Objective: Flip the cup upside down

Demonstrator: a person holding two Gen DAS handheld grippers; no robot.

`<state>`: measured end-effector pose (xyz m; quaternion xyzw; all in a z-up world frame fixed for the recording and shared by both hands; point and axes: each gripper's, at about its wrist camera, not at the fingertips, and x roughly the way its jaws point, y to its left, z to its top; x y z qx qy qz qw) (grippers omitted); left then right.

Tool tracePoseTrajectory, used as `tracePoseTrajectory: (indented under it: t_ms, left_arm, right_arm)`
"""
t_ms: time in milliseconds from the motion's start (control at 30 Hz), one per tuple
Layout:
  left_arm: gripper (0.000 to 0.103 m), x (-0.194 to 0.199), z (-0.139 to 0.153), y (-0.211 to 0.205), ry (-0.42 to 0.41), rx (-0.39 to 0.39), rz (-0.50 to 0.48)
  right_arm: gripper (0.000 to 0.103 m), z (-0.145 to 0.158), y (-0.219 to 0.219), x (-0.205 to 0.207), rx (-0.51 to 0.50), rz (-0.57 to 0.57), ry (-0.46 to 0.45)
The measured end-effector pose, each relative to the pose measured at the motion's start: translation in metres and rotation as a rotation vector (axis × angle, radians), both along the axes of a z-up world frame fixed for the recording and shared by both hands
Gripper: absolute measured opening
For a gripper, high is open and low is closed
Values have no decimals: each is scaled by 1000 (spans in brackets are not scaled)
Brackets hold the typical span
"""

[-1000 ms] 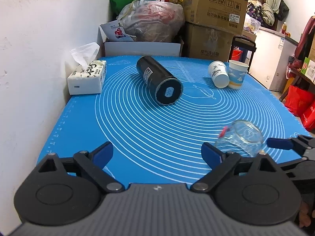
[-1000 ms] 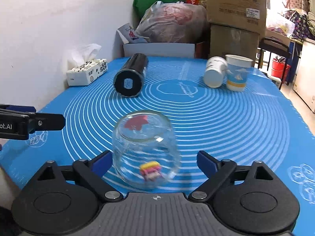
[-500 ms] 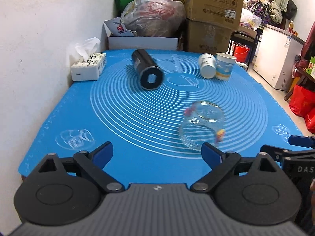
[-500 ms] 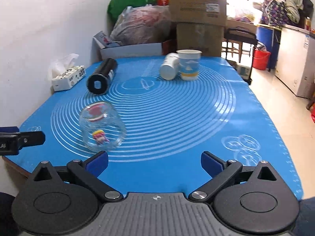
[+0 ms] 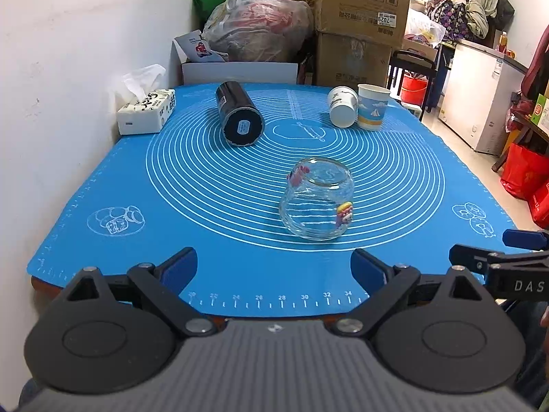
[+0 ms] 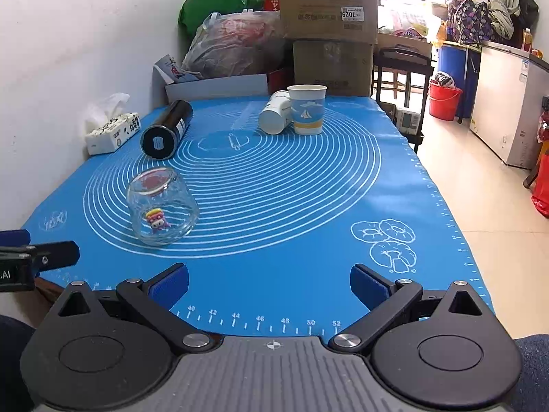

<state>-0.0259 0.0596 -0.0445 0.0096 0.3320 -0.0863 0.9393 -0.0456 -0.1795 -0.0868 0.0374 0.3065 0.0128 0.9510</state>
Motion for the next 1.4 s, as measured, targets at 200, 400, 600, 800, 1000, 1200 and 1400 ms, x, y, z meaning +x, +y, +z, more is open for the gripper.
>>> tracePoseTrajectory:
  t_ms: [200,400,600,800,1000,1200,1400]
  left_arm:
    - [95,-5,2,-8,-9,18,-15]
    - [95,-6,2,-11,-6,21,-19]
    - [95,-9,2,-15,-9,27,-22]
    - [95,-10,3,-17,-10,22,-24]
    - [95,-10,3,-20,-4,19,-33]
    - [95,-10,3,-22,0,18,-32]
    - [95,-9,2,-23,1,21,-32]
  right_arm:
    - [102,1,-4,-3,8,-6,5]
    - [102,-1,-5,-6,5,-7,5]
    - [102,-4,-9,-7,12,-9,15]
    - [102,-5,-10,-9,7,-15,6]
    - [102,-4,-10,-10,3,-12,3]
    - [102,-4,-10,-11,-2,-8,-2]
    - [102,-4,-11,-11,-1,-10,-3]
